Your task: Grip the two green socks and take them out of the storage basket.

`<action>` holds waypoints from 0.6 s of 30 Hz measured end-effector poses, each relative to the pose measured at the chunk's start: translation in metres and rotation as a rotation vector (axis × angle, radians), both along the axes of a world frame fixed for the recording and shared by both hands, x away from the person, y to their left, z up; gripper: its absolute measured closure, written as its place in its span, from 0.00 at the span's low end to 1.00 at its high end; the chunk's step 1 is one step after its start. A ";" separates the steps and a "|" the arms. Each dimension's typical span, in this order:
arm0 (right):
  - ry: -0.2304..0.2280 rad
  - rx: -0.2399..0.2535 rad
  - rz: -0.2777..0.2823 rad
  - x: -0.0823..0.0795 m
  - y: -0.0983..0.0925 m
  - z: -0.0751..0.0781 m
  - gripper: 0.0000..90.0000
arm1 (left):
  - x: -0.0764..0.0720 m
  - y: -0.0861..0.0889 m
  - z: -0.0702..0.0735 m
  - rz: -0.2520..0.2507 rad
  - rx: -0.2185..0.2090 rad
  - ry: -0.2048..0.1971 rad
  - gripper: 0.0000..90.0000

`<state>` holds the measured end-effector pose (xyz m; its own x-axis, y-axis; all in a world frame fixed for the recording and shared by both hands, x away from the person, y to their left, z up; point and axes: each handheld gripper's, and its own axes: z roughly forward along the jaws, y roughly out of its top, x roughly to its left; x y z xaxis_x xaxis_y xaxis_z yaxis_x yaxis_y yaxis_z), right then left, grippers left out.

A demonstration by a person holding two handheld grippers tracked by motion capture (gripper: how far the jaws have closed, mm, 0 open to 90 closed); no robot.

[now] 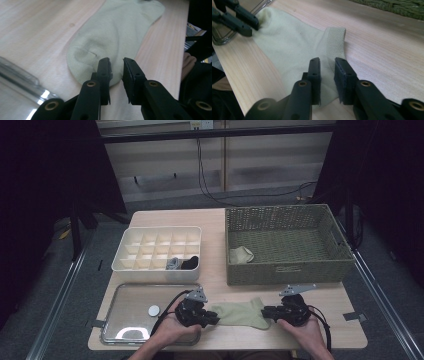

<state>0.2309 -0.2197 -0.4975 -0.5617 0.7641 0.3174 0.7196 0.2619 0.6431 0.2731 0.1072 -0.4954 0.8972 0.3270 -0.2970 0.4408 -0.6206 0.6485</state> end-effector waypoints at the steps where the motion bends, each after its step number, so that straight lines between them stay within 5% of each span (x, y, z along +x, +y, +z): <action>1: 0.002 0.000 -0.002 0.000 -0.001 0.000 0.81 | -0.001 0.000 0.001 -0.001 0.008 -0.007 0.83; 5: 0.001 0.011 -0.009 0.000 -0.002 0.001 0.77 | -0.002 0.001 0.002 -0.007 0.004 -0.020 0.76; 14: -0.037 0.067 -0.040 0.001 -0.008 0.010 0.66 | 0.002 0.011 0.013 0.042 -0.080 -0.049 0.61; 18: -0.042 0.087 -0.044 0.003 -0.008 0.015 0.61 | 0.004 0.016 0.017 0.089 -0.084 -0.061 0.46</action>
